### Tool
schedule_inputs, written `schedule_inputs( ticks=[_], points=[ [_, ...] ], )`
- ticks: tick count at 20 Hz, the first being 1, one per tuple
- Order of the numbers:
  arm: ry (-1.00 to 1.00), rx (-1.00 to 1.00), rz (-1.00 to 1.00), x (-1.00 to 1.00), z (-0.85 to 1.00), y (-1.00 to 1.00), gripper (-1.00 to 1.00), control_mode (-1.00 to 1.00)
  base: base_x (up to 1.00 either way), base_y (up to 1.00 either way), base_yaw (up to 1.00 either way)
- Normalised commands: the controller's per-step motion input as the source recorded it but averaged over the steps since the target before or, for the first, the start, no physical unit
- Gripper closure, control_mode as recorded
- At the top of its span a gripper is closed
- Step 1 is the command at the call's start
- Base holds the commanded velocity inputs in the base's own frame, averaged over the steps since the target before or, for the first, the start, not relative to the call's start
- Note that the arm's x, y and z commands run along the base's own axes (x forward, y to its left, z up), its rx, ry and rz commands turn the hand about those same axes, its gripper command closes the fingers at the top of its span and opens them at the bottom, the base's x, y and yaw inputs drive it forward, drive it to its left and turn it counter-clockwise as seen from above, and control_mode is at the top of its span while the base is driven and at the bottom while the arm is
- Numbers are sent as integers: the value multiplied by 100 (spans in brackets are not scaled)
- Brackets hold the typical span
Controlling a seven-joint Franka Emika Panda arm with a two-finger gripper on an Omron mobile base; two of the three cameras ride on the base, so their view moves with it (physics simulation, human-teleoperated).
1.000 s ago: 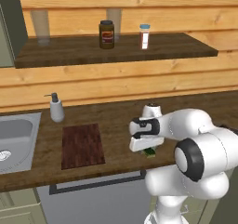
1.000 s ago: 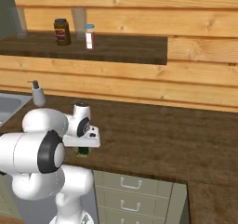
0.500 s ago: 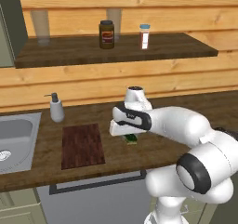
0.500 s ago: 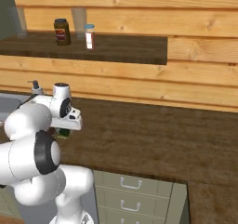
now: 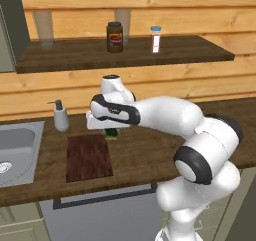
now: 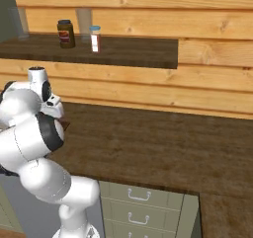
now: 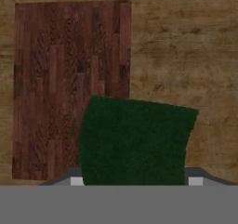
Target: Pick up the sponge from the counter and clean the cutting board by briefly scrubbing or pressing down on the cutting board. Once finished, release the sponge.
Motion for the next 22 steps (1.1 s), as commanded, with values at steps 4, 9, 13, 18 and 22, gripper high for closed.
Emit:
schedule_inputs(
  ticks=[4,9,13,18,22],
  points=[
    [5,0,0,10,-10,100,100,-100,0,0,0],
    [2,-1,1,17,-38,80,100,-100,0,0,0],
    [8,-15,7,30,-21,36,100,-100,0,0,0],
    [12,-11,4,51,-33,10,100,-100,0,0,0],
    [21,-3,0,69,-52,29,100,-100,0,0,0]
  ],
)
